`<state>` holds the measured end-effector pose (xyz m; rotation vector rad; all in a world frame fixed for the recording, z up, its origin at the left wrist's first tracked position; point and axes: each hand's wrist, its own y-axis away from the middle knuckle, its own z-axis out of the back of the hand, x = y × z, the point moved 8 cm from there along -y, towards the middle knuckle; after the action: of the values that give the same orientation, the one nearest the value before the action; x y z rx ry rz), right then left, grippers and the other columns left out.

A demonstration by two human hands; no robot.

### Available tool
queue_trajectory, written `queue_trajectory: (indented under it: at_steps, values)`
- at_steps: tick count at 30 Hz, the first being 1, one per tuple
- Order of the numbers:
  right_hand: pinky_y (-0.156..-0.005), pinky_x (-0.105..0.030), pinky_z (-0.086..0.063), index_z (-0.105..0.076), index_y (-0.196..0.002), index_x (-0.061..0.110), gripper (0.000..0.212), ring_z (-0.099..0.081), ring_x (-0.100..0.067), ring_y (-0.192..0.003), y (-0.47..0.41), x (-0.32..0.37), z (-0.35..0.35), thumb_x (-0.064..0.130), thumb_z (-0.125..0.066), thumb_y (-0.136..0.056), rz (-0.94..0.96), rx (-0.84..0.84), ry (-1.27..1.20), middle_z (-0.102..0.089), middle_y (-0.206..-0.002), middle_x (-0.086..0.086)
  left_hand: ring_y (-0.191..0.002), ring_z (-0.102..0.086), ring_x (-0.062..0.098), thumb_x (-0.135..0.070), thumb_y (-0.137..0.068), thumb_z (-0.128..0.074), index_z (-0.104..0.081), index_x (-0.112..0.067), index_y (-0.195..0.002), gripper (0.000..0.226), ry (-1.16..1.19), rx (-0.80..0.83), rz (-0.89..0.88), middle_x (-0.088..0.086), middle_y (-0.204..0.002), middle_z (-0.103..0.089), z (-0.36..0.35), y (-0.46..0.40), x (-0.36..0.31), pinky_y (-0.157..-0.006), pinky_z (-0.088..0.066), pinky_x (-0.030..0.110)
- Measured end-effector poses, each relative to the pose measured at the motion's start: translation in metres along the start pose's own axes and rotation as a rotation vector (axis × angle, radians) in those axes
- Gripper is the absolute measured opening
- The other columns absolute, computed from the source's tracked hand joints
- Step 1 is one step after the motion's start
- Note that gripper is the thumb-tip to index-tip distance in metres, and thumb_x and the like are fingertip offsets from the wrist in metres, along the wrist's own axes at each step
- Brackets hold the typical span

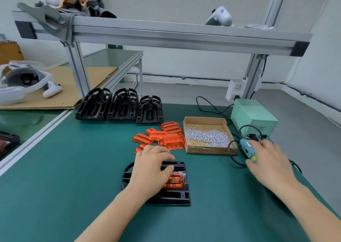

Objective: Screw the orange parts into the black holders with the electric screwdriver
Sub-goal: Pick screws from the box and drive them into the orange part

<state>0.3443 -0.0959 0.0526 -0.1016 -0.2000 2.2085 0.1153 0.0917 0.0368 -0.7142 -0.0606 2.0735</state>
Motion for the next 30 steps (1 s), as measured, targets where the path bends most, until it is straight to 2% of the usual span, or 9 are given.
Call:
queue_trajectory:
  at_steps: [4, 7, 9, 12, 18, 22, 24, 27, 30]
  values:
    - [-0.082, -0.032, -0.044, -0.042, -0.136, 0.021, 0.053, -0.049, -0.024, -0.114, -0.006, -0.037, -0.014, 0.044, -0.054, -0.091, -0.164, 0.184, 0.032, -0.047, -0.123, -0.004, -0.111, -0.043, 0.01, -0.028, -0.09, -0.057, -0.069, -0.031, -0.106, 0.02, 0.078, -0.007, -0.041, -0.016, -0.115, -0.06, -0.004, -0.035, -0.027, -0.094, -0.026, 0.028]
    - [-0.076, -0.03, -0.045, -0.045, -0.131, 0.025, 0.051, -0.055, -0.023, -0.101, -0.005, -0.044, -0.027, 0.048, -0.057, -0.087, -0.179, 0.304, -0.019, -0.048, -0.112, -0.002, -0.106, -0.05, 0.017, -0.022, -0.092, -0.057, -0.071, -0.027, -0.105, 0.02, 0.118, 0.045, -0.02, -0.007, -0.11, -0.066, -0.019, -0.066, -0.04, -0.097, -0.038, 0.039]
    - [-0.07, -0.029, -0.043, -0.044, -0.13, 0.026, 0.052, -0.054, -0.02, -0.091, -0.005, -0.046, -0.031, 0.048, -0.059, -0.085, -0.177, 0.326, -0.041, -0.048, -0.103, 0.001, -0.107, -0.054, 0.019, -0.021, -0.092, -0.057, -0.071, -0.025, -0.106, 0.02, 0.112, 0.1, 0.003, -0.004, -0.111, -0.067, -0.034, -0.084, -0.043, -0.098, -0.04, 0.04]
    - [-0.061, -0.026, -0.04, -0.045, -0.125, 0.026, 0.051, -0.055, -0.016, -0.082, -0.005, -0.047, -0.034, 0.048, -0.062, -0.081, -0.179, 0.358, -0.041, -0.053, -0.091, 0.007, -0.109, -0.056, 0.018, -0.018, -0.092, -0.056, -0.072, -0.025, -0.104, 0.021, 0.058, 0.178, 0.016, -0.004, -0.111, -0.069, -0.058, -0.107, -0.048, -0.102, -0.038, 0.039]
    - [-0.051, -0.022, -0.034, -0.044, -0.12, 0.025, 0.047, -0.053, -0.008, -0.074, -0.009, -0.047, -0.035, 0.043, -0.063, -0.08, -0.161, 0.399, -0.103, -0.052, -0.087, 0.011, -0.104, -0.058, 0.02, -0.019, -0.089, -0.061, -0.073, -0.02, -0.098, 0.015, -0.134, 0.315, 0.101, -0.004, -0.105, -0.07, -0.092, -0.138, -0.044, -0.101, -0.027, 0.041]
    - [-0.053, -0.024, -0.038, -0.051, -0.104, 0.02, 0.035, -0.056, -0.009, -0.071, -0.011, -0.052, -0.042, 0.037, -0.067, -0.078, -0.212, 0.432, -0.315, -0.058, -0.086, 0.004, -0.103, -0.057, 0.024, -0.01, -0.086, -0.054, -0.068, -0.014, -0.103, 0.022, -0.272, 0.365, 0.091, 0.003, -0.105, -0.068, -0.1, -0.149, -0.048, -0.102, -0.028, 0.043]
    - [-0.052, -0.026, -0.045, -0.054, -0.1, 0.015, 0.029, -0.061, -0.014, -0.06, -0.011, -0.052, -0.046, 0.023, -0.069, -0.077, -0.273, 0.452, -0.61, -0.063, -0.08, -0.003, -0.095, -0.058, 0.025, -0.007, -0.084, -0.052, -0.067, -0.01, -0.099, 0.021, -0.295, 0.366, 0.085, 0.006, -0.102, -0.068, -0.101, -0.151, -0.05, -0.098, -0.031, 0.041]
    - [-0.046, -0.026, -0.047, -0.055, -0.102, 0.005, 0.028, -0.056, -0.017, -0.046, -0.006, -0.044, -0.046, 0.005, -0.066, -0.076, -0.34, 0.514, -1.03, -0.058, -0.069, -0.01, -0.088, -0.054, 0.025, -0.006, -0.084, -0.051, -0.065, -0.007, -0.099, 0.02, -0.285, 0.394, 0.099, 0.008, -0.102, -0.068, -0.105, -0.151, -0.048, -0.095, -0.033, 0.04]
    - [-0.042, -0.022, -0.043, -0.055, -0.104, 0.004, 0.034, -0.049, -0.015, -0.044, -0.007, -0.031, -0.035, 0.001, -0.066, -0.072, -0.338, 0.528, -1.269, -0.054, -0.058, -0.007, -0.098, -0.055, 0.025, -0.009, -0.086, -0.054, -0.063, -0.011, -0.098, 0.015, -0.265, 0.433, 0.102, 0.006, -0.105, -0.066, -0.107, -0.152, -0.047, -0.097, -0.033, 0.041]
